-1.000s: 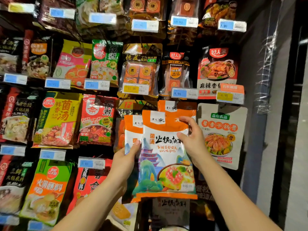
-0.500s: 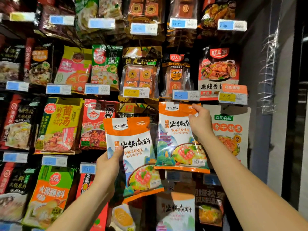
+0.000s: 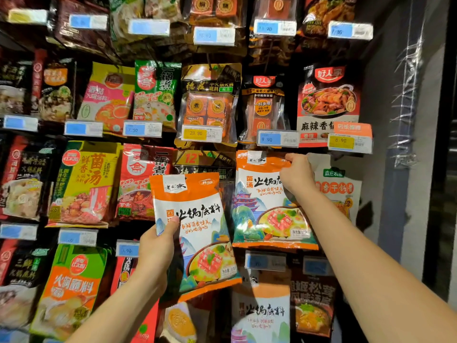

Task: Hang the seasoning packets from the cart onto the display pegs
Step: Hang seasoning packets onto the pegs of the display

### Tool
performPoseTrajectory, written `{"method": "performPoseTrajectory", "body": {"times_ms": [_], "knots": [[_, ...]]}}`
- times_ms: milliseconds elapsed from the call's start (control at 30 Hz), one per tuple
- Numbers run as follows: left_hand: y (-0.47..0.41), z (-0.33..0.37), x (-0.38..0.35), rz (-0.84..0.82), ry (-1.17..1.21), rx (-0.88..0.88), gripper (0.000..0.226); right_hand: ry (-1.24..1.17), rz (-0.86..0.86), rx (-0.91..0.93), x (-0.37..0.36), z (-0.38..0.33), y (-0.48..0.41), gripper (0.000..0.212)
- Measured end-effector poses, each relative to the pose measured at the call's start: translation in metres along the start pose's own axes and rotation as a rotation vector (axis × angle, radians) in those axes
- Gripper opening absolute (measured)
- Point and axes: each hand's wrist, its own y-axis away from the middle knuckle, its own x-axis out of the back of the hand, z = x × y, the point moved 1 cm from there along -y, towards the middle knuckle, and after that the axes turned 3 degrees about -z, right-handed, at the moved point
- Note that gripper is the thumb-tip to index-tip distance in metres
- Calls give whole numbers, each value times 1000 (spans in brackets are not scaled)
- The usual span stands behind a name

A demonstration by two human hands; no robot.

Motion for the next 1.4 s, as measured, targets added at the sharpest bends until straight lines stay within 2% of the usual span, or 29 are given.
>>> {"method": "performPoseTrajectory", "body": {"times_ms": [67,167,267,367,433,533,567,700,800,933,1033,1133,1200,1333,1400], "knots": [[0,1,-2,0,-6,-1,9,63,15,32,-12,4,0,55],[0,4,-6,-5,-13,-13,12,358,30,127,-26,14,11,57],[-1,6,-5,7,-69,-39,27,565,73,199,-19,16,24,58],[1,8,-12,-35,-88,-53,30,673,136,239,-3,18,38,47],[3,11,-23,-115,-79,-63,23,422,141,297,2,17,49,30],[4,11,-47,-291,-39,-9,17,-401,-72,187,7,7,63,27],[7,11,-55,-328,-35,19,19,-545,-124,150,7,6,66,29],[11,10,-84,-393,-10,133,22,-743,-133,185,11,12,69,33],[5,5,-100,-437,-34,154,23,-775,-87,208,16,20,66,42],[-8,4,-113,-436,-191,117,26,-560,56,272,17,27,54,31],[-23,11,-120,-460,-332,-35,22,-496,89,233,13,26,38,30],[-40,19,-125,-395,-473,-208,19,-449,77,210,10,22,23,36],[-45,22,-126,-385,-565,-289,31,-457,83,183,9,21,17,39],[-47,24,-124,-436,-707,-442,70,-453,77,127,7,20,5,41],[-49,22,-123,-444,-748,-460,77,-399,67,115,5,19,2,41]]}}
